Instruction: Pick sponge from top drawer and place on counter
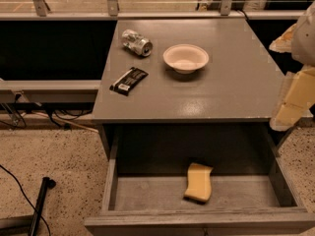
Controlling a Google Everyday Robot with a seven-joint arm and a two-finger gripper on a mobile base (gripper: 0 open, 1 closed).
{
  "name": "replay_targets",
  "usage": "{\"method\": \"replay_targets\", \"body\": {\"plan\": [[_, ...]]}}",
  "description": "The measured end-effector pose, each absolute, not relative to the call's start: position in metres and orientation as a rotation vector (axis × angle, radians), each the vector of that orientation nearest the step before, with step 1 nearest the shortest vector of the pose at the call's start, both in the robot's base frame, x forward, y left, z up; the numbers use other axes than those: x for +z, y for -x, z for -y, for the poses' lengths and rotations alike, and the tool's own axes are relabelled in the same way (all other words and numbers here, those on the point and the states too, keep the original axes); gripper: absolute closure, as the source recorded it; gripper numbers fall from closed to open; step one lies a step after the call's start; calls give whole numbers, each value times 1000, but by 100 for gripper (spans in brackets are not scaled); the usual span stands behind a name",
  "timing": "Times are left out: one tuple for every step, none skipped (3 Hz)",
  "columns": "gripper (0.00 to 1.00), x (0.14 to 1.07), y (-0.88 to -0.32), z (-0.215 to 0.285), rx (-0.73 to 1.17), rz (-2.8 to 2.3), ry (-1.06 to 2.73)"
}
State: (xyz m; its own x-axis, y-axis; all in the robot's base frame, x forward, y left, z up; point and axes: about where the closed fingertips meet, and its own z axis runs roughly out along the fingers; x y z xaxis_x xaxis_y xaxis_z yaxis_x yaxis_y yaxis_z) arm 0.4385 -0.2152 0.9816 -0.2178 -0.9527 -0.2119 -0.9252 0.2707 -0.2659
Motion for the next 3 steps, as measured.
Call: {"method": "replay_targets", "body": {"plan": [[0, 980, -439, 215, -117, -2210, 1722], [0, 958, -448, 209, -129, -2085, 1859], [0, 912, -444, 204, -66, -1920, 1923]]}}
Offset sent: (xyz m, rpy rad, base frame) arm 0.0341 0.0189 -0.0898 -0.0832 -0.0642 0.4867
